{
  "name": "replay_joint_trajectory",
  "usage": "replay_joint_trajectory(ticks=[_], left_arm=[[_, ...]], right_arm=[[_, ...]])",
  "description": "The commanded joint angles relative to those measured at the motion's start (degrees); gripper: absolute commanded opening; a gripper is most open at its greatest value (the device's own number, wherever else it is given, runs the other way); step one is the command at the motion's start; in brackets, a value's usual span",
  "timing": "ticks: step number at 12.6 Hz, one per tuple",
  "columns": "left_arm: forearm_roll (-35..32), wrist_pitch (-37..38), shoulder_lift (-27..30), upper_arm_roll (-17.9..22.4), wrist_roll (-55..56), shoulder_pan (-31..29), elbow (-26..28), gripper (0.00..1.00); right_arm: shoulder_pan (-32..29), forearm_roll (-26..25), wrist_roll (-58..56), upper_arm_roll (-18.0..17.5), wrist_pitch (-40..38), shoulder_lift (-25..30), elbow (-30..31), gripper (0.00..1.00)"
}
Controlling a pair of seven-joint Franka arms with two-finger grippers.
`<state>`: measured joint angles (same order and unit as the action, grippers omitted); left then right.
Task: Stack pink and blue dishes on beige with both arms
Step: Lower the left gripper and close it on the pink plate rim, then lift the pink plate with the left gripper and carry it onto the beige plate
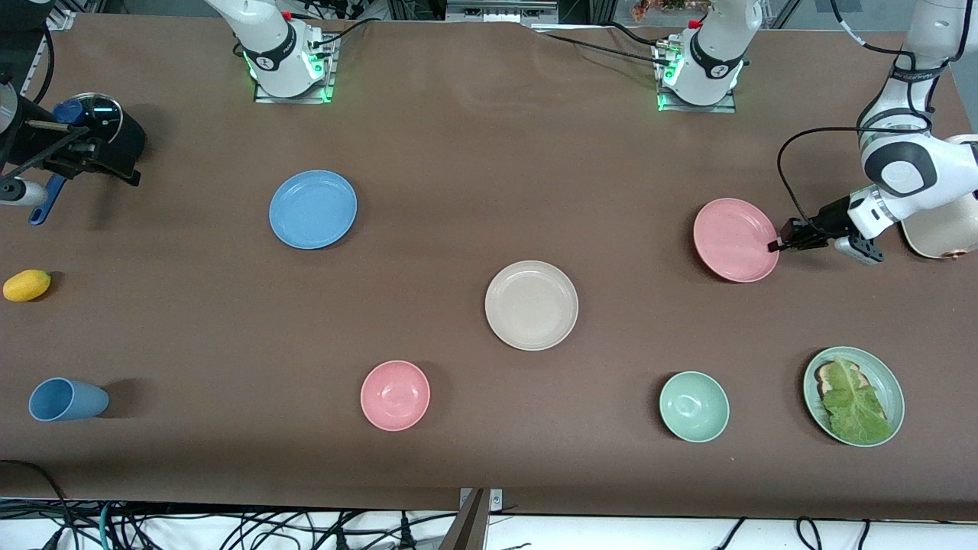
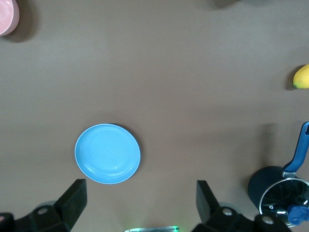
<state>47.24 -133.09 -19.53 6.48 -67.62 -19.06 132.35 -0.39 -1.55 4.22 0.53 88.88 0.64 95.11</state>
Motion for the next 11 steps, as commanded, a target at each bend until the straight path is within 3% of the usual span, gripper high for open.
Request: replay_joint_trajectory(ticks=[1,6,11], left_arm=[[-6.69,2.47,6.06,-0.15,7.55,0.78,0.28,0.0],[-21.47,13.97,12.4,-2.17,27.25,1.04,-6.73,0.0],[-28.6,22.86,13.55,-7.18,40.09,1.22,-15.53,0.0]], right_arm=[[-0.05,0.76,-0.17,0.18,-1.17,-0.03,-1.24,1.0],[-0.05,0.85,0.0,0.09,-1.17,-0.12,-1.33,1.0],[-0.05,0.85,0.18,-0.18,-1.17,-0.03,-1.33,1.0]])
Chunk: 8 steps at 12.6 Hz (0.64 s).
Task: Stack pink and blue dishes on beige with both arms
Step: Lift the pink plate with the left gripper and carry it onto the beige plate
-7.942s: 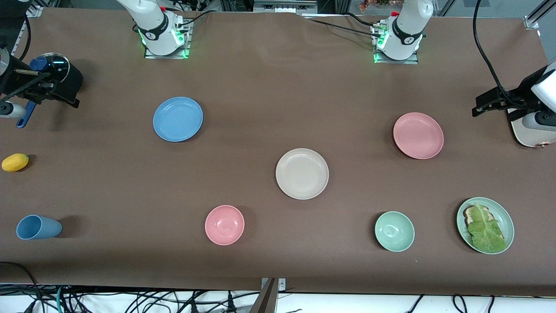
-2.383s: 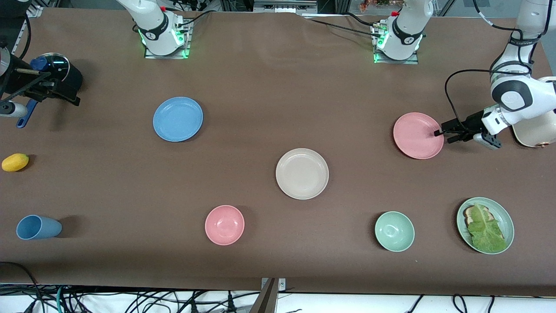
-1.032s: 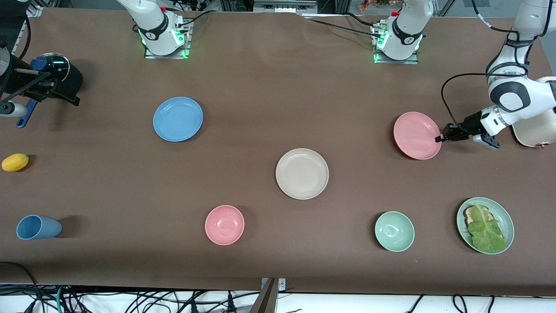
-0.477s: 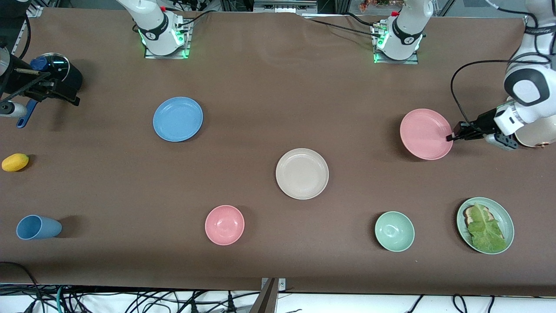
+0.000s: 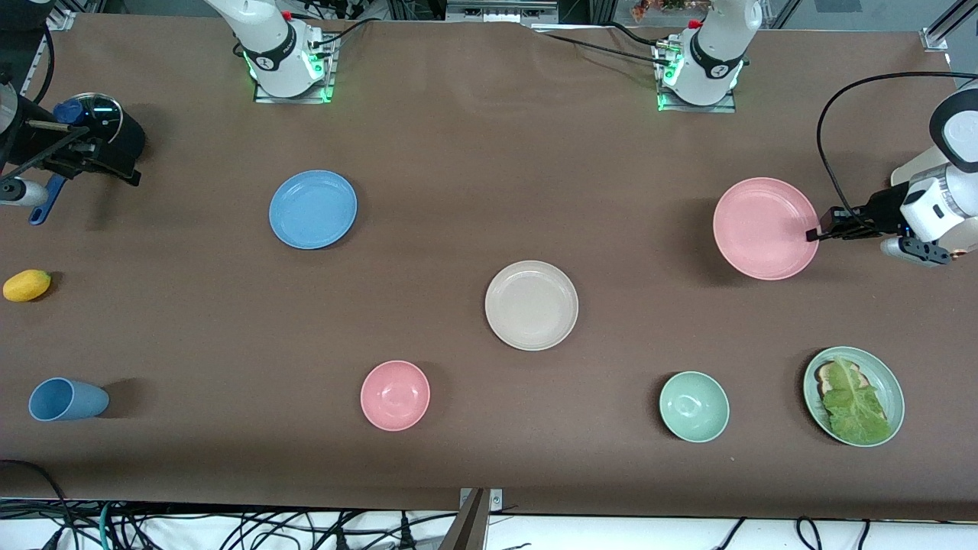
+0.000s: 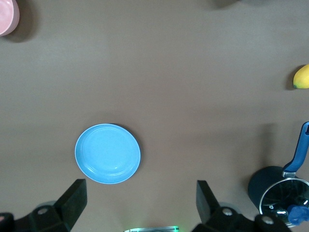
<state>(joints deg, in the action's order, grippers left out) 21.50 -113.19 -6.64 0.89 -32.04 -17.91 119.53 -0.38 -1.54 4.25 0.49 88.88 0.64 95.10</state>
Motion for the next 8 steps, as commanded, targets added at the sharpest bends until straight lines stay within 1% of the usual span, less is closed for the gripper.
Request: replay_joint_trajectory(ticks=[1,3,5,8], left_arm=[[-3.47,4.02,0.92,-2.9,6.79,0.06,-4.02,0.0],[-5.4,6.22,0.93,-5.8,12.24,0.06,-7.1,0.0],[-5.5,7.89,0.93,-8.52,16.9,-0.02,-9.21,0.0],[-5.24,6.77,0.32,-12.21,20.87,0.06,-9.75,0.0]], right_arm=[[-0.06,0.84,0.14,-0.13,-1.25,-0.03,-1.32,1.0],[-0.06,0.84,0.14,-0.13,-1.26,-0.03,-1.24,1.0],[-0.06,0.84,0.05,-0.13,-1.26,-0.03,-1.24,1.0],[-0.06,0.84,0.05,-0.13,-1.26,-0.03,-1.24,1.0]])
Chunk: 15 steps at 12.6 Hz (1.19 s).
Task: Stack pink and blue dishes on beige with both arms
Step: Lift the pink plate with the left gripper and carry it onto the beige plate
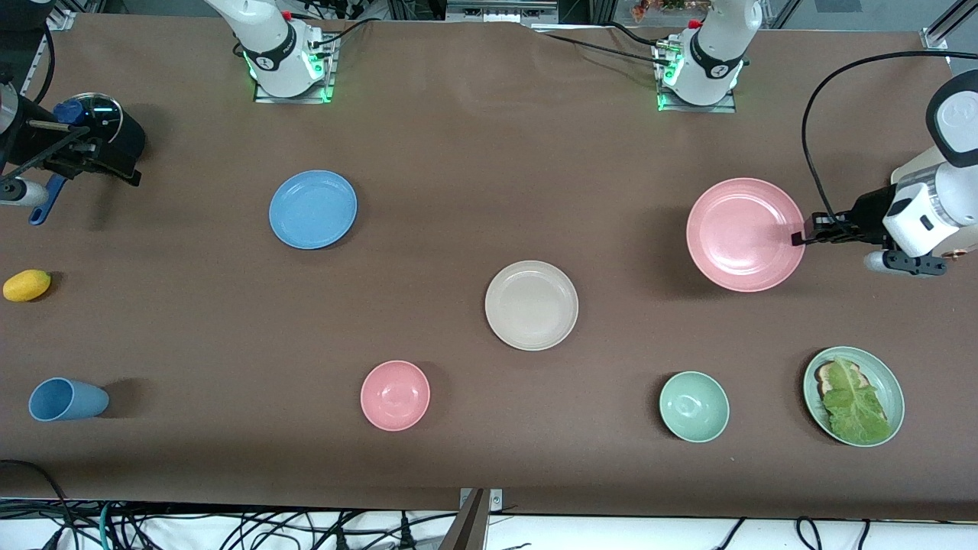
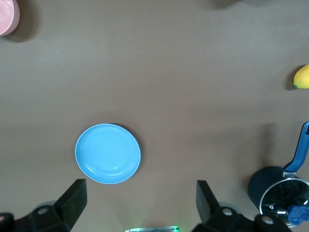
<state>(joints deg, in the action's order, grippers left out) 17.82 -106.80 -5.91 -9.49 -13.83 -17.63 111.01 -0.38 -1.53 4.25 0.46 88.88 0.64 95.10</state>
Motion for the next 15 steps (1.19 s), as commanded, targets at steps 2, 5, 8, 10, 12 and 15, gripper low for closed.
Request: replay_joint_trajectory(ticks=[2,5,8,10,12,15], left_arm=[[-1.03,-2.79,-1.03,-5.96,7.65,-0.21,-1.23,0.0],[1.15,-7.01,-2.26,-10.71,14.17,-0.21,-0.71,0.0],[3.36,-12.1,-4.72,-14.32,17.17,-0.12,-0.44,0.0],[4.5,-16.93,-6.82,-15.65,17.35,1.8,-0.18,0.0],[4.42,-22.46,-9.46,-15.65,19.71,5.66,-0.27,0.0],[4.42,-30.81,-14.29,-15.56,20.69,10.85,-0.27,0.0]], right_arm=[[-0.06,0.82,0.05,-0.11,-1.25,-0.03,-1.24,1.0],[-0.06,0.82,0.05,-0.11,-1.25,-0.03,-1.24,1.0],[-0.06,0.82,-0.03,-0.03,-1.25,-0.03,-1.24,1.0],[-0.06,0.82,-0.03,-0.03,-1.25,-0.03,-1.24,1.0],[-0.06,0.82,-0.03,-0.03,-1.34,0.06,-1.24,1.0],[-0.06,0.82,0.23,-0.03,-1.34,0.06,-1.24,1.0]])
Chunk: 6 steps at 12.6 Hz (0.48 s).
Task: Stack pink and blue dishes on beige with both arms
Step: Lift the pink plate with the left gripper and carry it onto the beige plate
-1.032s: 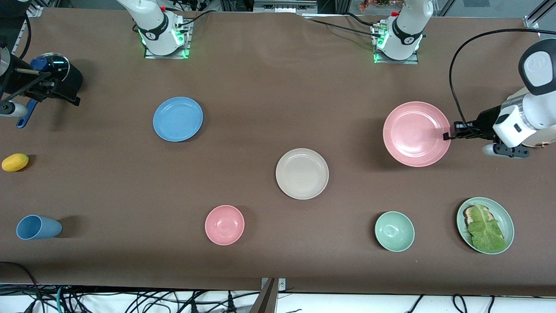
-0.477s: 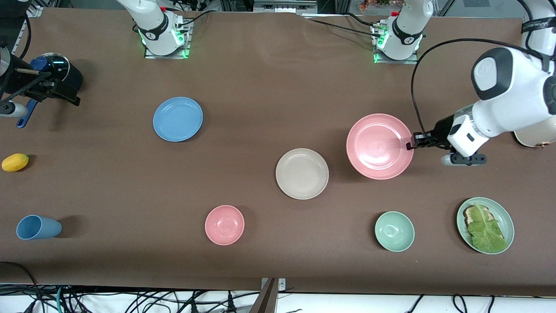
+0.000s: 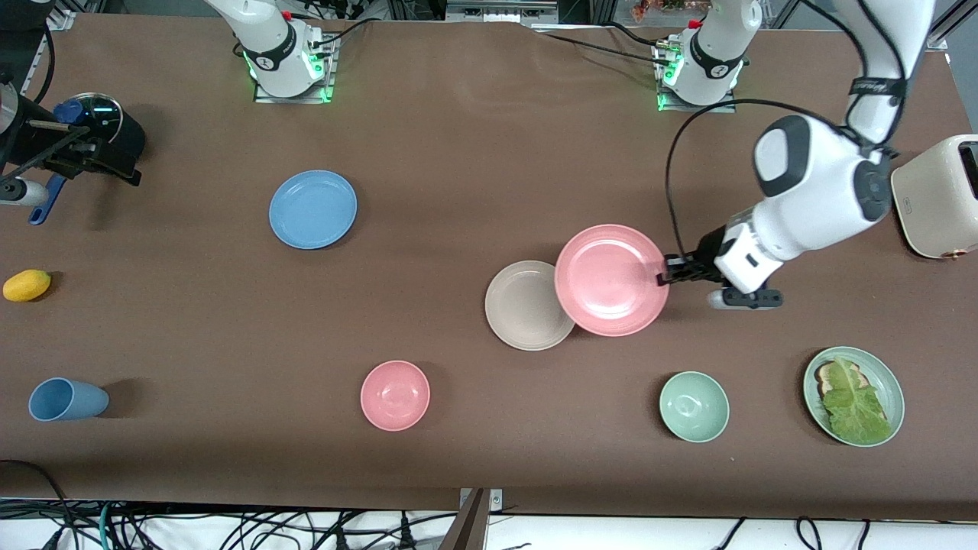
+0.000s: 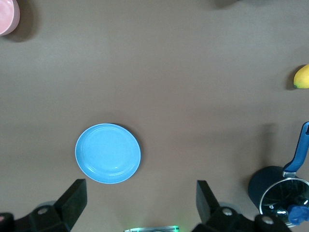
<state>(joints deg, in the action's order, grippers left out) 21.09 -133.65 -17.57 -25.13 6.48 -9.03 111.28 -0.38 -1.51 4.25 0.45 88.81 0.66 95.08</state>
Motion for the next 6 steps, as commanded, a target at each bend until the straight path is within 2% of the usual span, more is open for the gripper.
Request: replay_joint_trajectory(ticks=[1,6], left_arm=[[1.15,-6.77,-4.21,0.16,0.37,3.92,-0.53,0.0],[1.06,-17.06,-9.14,1.3,1.42,9.9,0.34,0.0]], right_arm=[[-0.06,0.81,0.23,-0.01,-1.27,0.04,-1.21,1.0],[-0.06,0.81,0.14,-0.01,-2.33,0.04,-1.21,1.0]])
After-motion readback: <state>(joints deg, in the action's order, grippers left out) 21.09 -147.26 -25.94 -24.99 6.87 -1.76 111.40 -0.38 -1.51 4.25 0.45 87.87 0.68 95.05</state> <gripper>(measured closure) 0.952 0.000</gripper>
